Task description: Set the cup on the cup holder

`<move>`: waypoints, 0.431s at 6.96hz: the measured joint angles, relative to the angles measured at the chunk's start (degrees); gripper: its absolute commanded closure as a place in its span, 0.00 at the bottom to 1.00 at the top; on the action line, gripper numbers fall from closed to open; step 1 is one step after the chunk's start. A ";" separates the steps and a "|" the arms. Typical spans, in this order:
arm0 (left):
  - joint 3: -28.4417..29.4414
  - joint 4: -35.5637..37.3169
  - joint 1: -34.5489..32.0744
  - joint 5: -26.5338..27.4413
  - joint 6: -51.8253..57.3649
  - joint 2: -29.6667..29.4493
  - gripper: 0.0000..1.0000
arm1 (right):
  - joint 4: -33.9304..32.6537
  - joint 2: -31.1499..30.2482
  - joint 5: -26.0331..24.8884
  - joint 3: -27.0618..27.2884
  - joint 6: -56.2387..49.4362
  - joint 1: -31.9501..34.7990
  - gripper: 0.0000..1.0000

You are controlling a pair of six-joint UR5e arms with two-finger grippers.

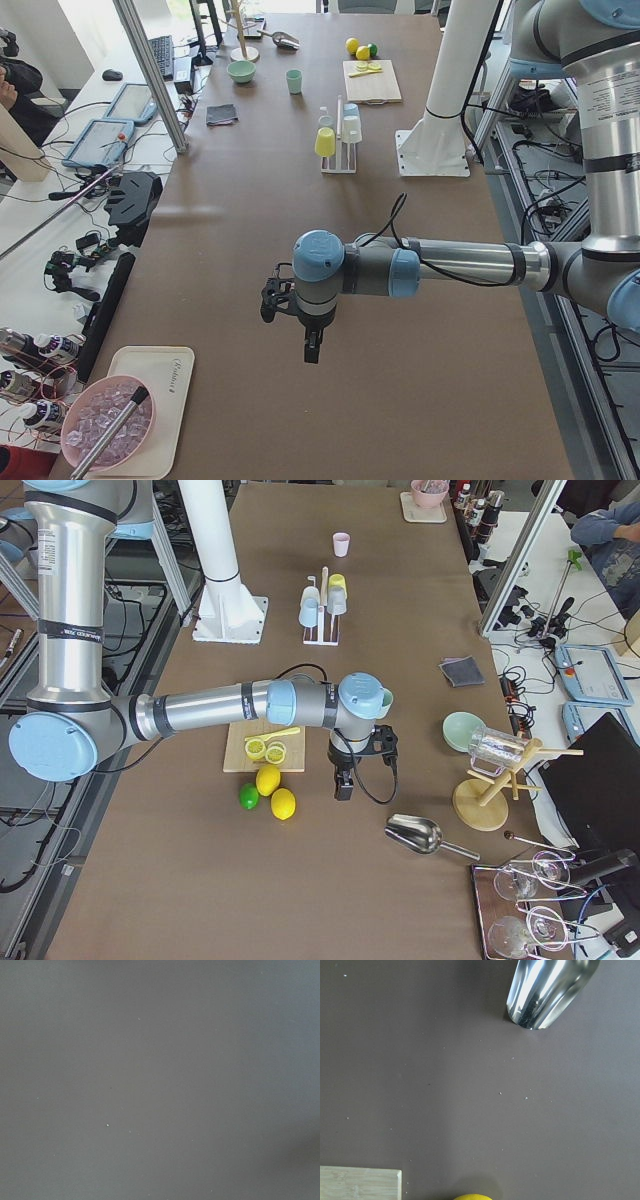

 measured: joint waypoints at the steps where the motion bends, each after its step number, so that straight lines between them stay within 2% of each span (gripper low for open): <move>1: -0.01 -0.01 -0.01 0.00 0.02 0.06 0.02 | 0.02 0.14 -0.22 -0.02 -0.05 0.00 0.00; 3: 0.08 -0.01 -0.03 0.00 0.04 0.08 0.02 | 0.08 0.40 -0.63 -0.03 -0.12 0.01 0.00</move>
